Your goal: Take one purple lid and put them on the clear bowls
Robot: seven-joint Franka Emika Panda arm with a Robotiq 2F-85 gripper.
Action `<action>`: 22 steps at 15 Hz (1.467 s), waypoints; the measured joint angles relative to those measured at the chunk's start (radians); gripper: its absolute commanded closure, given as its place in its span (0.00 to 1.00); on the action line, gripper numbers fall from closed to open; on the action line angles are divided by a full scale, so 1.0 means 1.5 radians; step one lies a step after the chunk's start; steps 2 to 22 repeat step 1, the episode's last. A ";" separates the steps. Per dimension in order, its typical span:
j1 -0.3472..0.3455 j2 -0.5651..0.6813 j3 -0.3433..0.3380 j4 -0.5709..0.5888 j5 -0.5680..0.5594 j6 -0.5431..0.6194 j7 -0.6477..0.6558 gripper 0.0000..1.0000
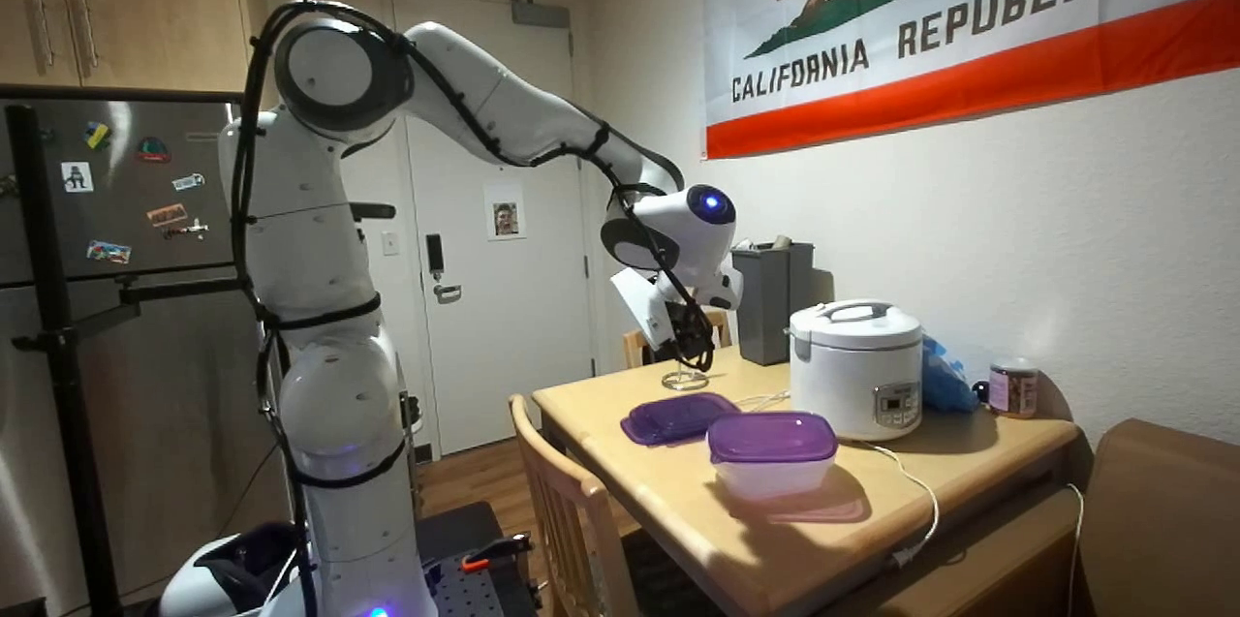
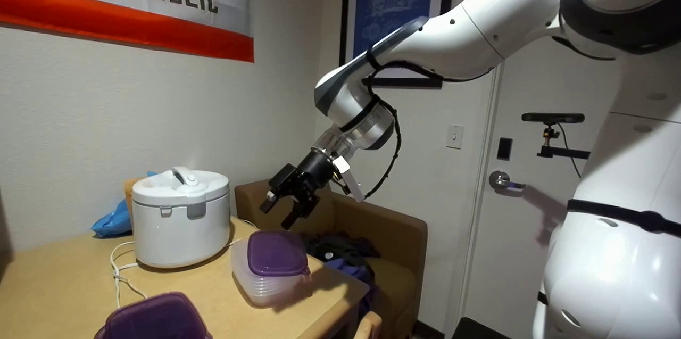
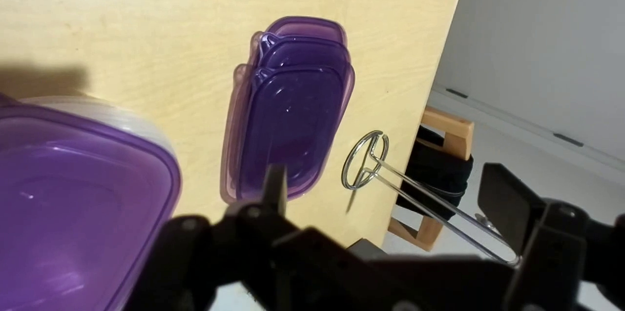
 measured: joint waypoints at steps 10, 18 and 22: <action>0.000 0.000 0.000 -0.001 0.000 0.001 0.000 0.00; 0.000 0.000 0.000 -0.001 0.000 0.001 0.000 0.00; 0.000 0.000 0.000 -0.001 0.000 0.001 0.000 0.00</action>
